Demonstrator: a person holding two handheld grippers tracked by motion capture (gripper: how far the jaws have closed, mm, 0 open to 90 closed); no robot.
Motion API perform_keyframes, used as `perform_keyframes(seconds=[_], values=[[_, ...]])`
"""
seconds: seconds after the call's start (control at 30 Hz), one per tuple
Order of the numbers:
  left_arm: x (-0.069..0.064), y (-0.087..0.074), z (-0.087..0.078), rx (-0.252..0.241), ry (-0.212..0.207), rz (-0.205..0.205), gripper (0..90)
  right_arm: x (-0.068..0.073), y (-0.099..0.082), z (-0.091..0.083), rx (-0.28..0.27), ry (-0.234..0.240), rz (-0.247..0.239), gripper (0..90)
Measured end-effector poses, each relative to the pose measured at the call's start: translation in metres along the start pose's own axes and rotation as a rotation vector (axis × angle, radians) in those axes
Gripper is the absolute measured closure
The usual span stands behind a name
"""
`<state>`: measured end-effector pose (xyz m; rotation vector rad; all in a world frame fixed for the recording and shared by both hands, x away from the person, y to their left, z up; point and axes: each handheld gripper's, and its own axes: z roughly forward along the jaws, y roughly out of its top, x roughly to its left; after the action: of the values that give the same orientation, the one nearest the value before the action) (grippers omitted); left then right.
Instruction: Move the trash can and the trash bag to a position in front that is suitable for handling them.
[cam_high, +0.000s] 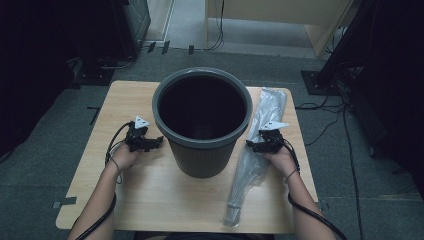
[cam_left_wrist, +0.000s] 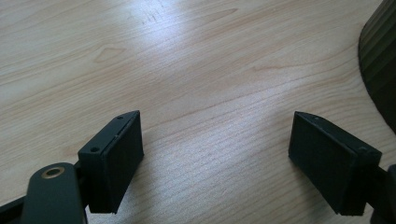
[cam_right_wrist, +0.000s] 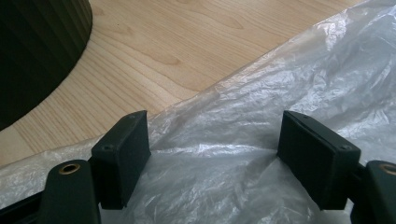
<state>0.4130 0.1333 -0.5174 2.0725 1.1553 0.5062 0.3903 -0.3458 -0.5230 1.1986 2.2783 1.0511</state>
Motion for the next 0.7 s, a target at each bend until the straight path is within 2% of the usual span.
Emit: perform_keyframes(seconds=[0.4, 0.7], values=[[-0.0001, 0.0005, 0.0009, -0.006, 0.006, -0.012, 17.2, 0.0001, 0.0, 0.0, 0.0, 0.0, 0.0, 24.7], [0.0012, 0.0012, 0.0016, -0.004, -0.001, -0.001, 16.8, 0.0, 0.0001, 0.0001, 0.001, -0.001, 0.0, 24.3]])
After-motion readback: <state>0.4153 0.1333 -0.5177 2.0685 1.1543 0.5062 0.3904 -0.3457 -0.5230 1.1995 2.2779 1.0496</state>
